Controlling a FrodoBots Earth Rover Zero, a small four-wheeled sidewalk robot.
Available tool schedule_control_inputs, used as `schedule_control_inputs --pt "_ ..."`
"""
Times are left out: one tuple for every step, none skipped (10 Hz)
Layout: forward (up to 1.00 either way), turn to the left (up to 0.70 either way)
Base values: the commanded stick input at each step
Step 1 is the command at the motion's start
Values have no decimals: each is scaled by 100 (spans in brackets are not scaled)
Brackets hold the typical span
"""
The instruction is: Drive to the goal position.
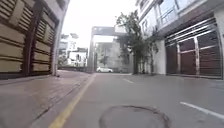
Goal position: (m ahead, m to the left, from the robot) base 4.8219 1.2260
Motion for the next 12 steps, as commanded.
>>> schedule_control_inputs --pt "100 6" --pt "100 6" --pt "100 6" --pt "100 6" --pt "100 6" --pt "100 6" --pt "100 6" --pt "100 6" --pt "100 6" --pt "100 6" --pt "100 6" --pt "100 6"
